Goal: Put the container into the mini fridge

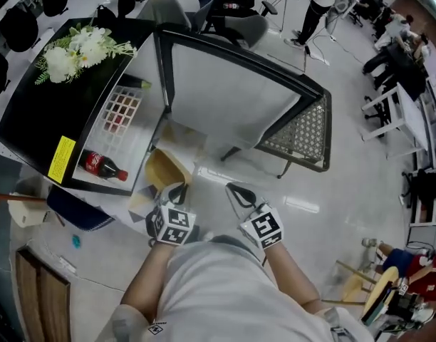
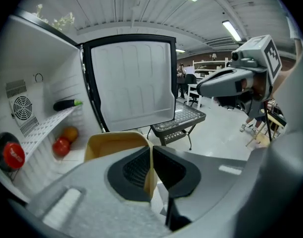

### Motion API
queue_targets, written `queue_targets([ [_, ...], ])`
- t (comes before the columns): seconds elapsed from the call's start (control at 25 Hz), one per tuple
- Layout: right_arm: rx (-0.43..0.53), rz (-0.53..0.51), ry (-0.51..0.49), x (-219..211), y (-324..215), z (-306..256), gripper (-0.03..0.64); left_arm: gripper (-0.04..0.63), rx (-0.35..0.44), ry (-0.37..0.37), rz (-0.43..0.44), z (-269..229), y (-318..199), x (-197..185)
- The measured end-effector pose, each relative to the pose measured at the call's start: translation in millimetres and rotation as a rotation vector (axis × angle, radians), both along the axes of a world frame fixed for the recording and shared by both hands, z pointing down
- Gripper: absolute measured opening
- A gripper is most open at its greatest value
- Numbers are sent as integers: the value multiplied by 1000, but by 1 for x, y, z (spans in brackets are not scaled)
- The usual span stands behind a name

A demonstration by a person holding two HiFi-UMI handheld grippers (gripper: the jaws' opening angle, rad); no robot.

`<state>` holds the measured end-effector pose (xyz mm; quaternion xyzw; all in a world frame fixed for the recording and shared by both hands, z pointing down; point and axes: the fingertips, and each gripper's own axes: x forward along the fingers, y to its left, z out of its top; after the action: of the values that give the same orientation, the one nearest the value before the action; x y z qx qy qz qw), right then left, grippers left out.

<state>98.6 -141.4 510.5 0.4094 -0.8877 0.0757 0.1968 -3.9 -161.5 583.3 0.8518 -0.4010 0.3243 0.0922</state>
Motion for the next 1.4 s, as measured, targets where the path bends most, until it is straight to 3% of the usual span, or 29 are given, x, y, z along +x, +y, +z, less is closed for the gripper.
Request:
queue_targets([
  [0.24, -10, -21, 16, -18, -37, 7, 3, 26, -31, -62, -74, 26, -39, -26],
  [0.88, -70, -14, 62, -22, -66, 31, 3, 26, -9, -368, -165, 79, -137, -80],
  [1.4, -95, -3, 71, -20, -71, 40, 3, 26, -45, -457, -326, 101, -170, -130],
])
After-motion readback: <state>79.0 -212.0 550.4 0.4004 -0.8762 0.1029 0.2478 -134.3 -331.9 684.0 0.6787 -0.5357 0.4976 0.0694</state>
